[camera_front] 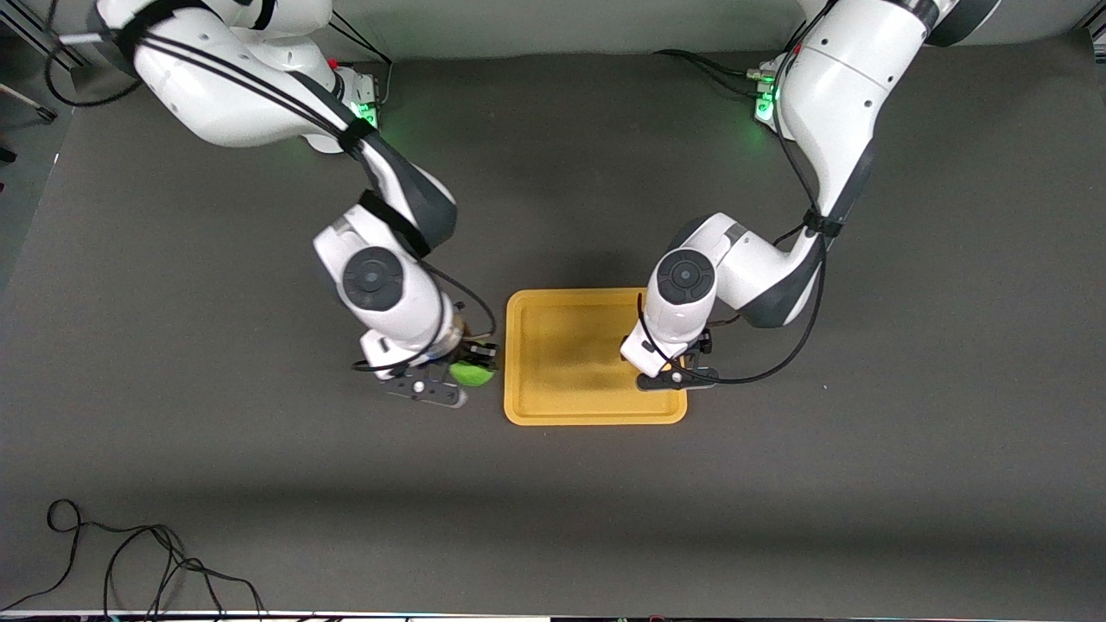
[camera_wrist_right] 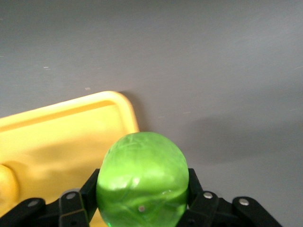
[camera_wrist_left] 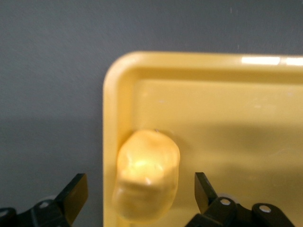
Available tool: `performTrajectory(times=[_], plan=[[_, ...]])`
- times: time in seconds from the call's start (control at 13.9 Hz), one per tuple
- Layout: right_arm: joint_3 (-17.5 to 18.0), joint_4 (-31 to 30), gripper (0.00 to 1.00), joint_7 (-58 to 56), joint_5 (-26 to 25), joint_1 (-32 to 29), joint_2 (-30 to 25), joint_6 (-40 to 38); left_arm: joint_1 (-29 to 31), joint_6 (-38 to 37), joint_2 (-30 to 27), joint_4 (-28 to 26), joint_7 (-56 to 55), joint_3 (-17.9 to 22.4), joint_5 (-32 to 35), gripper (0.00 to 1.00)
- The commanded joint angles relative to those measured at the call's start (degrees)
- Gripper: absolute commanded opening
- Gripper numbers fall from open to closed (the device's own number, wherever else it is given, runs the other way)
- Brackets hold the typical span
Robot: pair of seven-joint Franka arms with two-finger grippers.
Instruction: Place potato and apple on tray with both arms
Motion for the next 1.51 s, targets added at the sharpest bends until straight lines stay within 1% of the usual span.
performTrajectory(times=[0.0, 0.07, 0.14, 0.22, 0.29, 0.43, 0.5, 0.65, 0.72, 0.86, 1.08, 1.3, 1.37, 1.44], plan=[[1.9, 3.42, 0.27, 7.68, -2.45, 1.99, 3.7, 3.98, 4.42, -7.26, -7.15, -0.52, 5.94, -0.1, -1.16, 1.0], [1.9, 3.42, 0.26, 10.4, -2.62, 3.05, 4.4, 6.0, 6.62, -10.51, -9.87, -0.52, 12.69, -0.01, -3.96, 1.0], [1.9, 3.24, 0.26, 13.82, -3.49, 3.67, 5.36, 9.5, 8.21, -12.63, -11.81, -0.69, 17.81, 0.34, -4.85, 1.0], [1.9, 3.16, 0.25, 16.47, -5.76, 3.76, 7.02, 13.45, 11.27, -13.35, -13.4, -0.69, 20.99, 0.34, -4.95, 1.0], [1.99, 3.24, 0.24, 18.58, -8.57, 4.54, 8.95, 15.05, 14.95, -13.53, -14.28, -0.69, 25.11, -0.1, -5.13, 1.0], [1.99, 5.34, 0.24, 20.79, -12.88, 7.18, 12.74, 15.33, 19.36, -15.53, -17.35, -0.96, 32.85, 0.07, -8.36, 1.0], [1.99, 5.61, 0.24, 21.06, -14.3, 7.45, 13.54, 15.33, 22.78, -17.12, -18.85, -0.96, 37.76, -0.01, -9.77, 1.0], [1.99, 5.53, 0.24, 20.98, -14.57, 7.45, 13.98, 15.33, 27.98, -19.67, -21.92, -0.96, 44.64, 0.07, -14.6, 1.0], [1.99, 6.22, 0.24, 21.06, -14.92, 7.62, 15.12, 15.33, 28.96, -20.64, -23.42, -1.04, 45.1, 0.16, -14.97, 1.0], [1.99, 9.29, 0.24, 21.5, -15.02, 9.11, 17.05, 15.33, 28.97, -23.62, -26.66, -1.05, 45.1, 0.34, -14.97, 1.0], [2.08, 9.39, 0.25, 21.5, -14.84, 9.29, 17.32, 15.24, 28.97, -27.32, -32.21, -0.87, 45.1, 0.43, -14.27, 1.0], [1.99, 9.13, 0.26, 21.59, -15.1, 10.44, 18.03, 15.24, 29.06, -27.86, -33.19, -0.78, 45.19, 0.6, -14.18, 1.0], [1.99, 9.22, 0.3, 21.59, -15.19, 10.44, 18.46, 15.24, 29.05, -28.12, -33.19, -0.78, 45.19, 0.6, -14.27, 1.0], [1.99, 9.22, 0.36, 21.59, -15.19, 10.44, 18.64, 15.24, 29.05, -28.9, -33.19, -0.61, 45.45, 0.6, -14.18, 1.0]])
